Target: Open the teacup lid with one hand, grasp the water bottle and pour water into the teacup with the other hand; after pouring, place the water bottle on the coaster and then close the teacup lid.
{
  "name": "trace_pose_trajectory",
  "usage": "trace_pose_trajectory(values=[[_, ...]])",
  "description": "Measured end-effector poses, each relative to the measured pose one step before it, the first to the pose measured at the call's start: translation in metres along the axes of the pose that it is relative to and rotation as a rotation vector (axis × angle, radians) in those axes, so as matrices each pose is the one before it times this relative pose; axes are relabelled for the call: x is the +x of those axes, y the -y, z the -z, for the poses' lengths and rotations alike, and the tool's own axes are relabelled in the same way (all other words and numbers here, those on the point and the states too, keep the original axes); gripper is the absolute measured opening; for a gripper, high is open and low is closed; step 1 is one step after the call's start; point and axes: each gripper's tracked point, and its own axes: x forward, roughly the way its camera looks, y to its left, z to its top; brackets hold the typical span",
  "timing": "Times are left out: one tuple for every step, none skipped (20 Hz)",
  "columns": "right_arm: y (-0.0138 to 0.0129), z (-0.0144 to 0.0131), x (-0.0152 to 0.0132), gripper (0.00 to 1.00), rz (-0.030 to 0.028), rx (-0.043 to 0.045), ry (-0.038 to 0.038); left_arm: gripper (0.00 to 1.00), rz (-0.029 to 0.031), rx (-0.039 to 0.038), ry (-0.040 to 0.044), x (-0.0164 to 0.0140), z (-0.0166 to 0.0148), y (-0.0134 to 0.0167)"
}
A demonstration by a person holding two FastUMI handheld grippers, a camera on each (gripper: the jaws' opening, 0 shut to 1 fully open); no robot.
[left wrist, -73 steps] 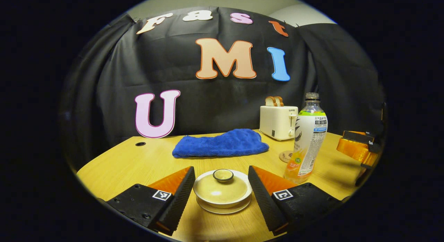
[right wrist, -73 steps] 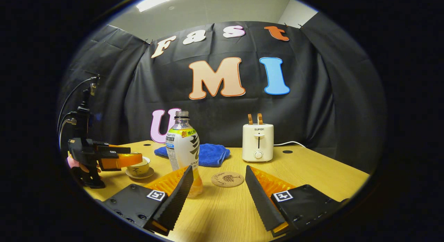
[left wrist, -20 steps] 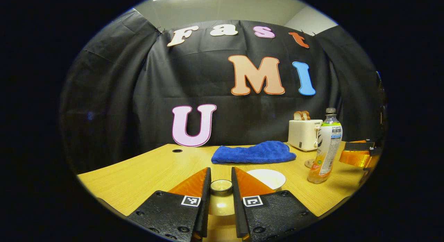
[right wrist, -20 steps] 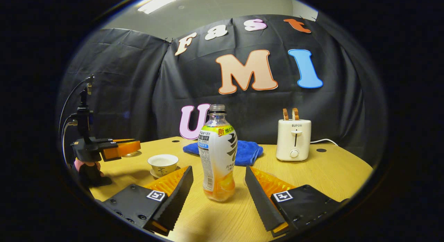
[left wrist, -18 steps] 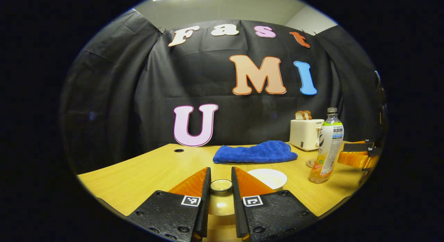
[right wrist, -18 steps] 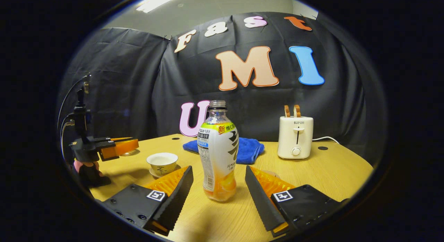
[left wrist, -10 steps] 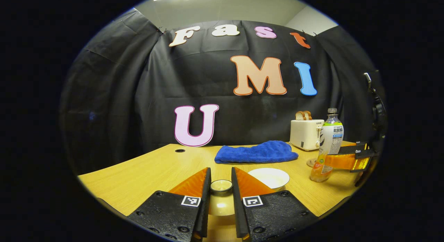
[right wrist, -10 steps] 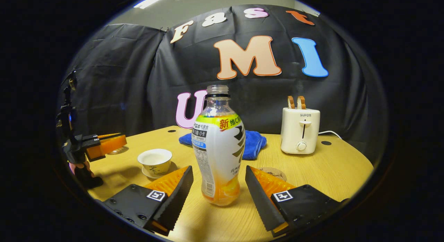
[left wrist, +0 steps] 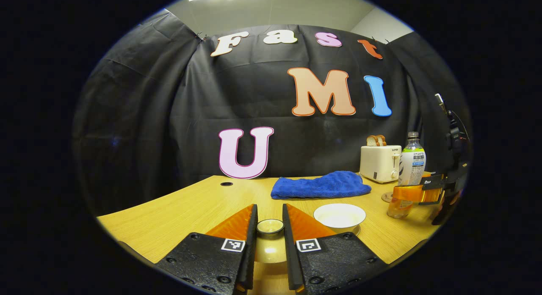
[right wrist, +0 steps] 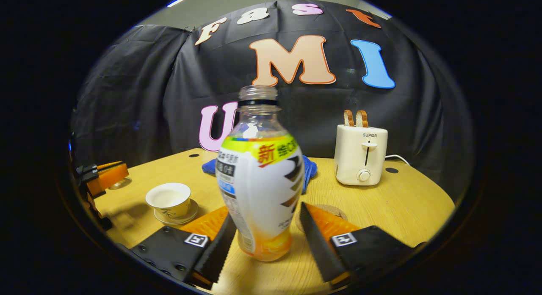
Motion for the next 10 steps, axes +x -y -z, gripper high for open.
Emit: trace_pose_trajectory(values=[[0.00080,0.00091,-0.00179,0.82,0.00333,-0.00090,-0.01072,0.29,0.00032,0.00025,-0.00052,-0.00092,0.00092,-0.00042],[0.00076,-0.00036,0.00076,0.73,-0.00027,-0.00192,-0.00502,0.29,0.00100,0.00010,-0.00062,-0.00073,-0.00069,0.00045],[-0.00025,-0.00042,-0.00021,0.72,-0.00113,-0.00251,0.00183,0.29,0.00097,0.00008,-0.00032,-0.00036,-0.00017,0.00072],[0.00042,0.00152,-0.00149,0.67,0.00689,-0.00084,-0.00600,0.29,0.00027,-0.00009,0.00004,0.00069,-0.00038,-0.00067],[0.00275,0.00036,-0.00047,0.63,0.00892,-0.00178,-0.00393,0.29,0.00017,-0.00002,0.00033,0.00084,0.00056,-0.00083],[-0.00056,-0.00025,-0.00139,0.63,0.00563,-0.00712,0.00209,0.29,-0.00040,-0.00004,0.00009,0.00027,-0.00020,-0.00010],[0.00027,-0.00144,-0.00130,0.63,0.00904,-0.01514,0.00315,0.29,-0.00065,-0.00045,0.00143,0.00106,-0.00080,-0.00139],[0.00032,-0.00061,-0.00281,0.63,0.01214,-0.01680,0.00254,0.29,0.00022,0.00052,-0.00161,0.00134,-0.00044,0.00053],[0.00031,-0.00112,-0.00400,0.63,0.00648,-0.01751,-0.00372,0.29,0.00014,-0.00030,-0.00002,0.00108,0.00071,-0.00035],[0.00077,-0.00242,-0.00441,0.63,0.00752,-0.01650,-0.00016,0.29,0.00017,-0.00059,0.00115,0.00120,0.00051,-0.00027]])
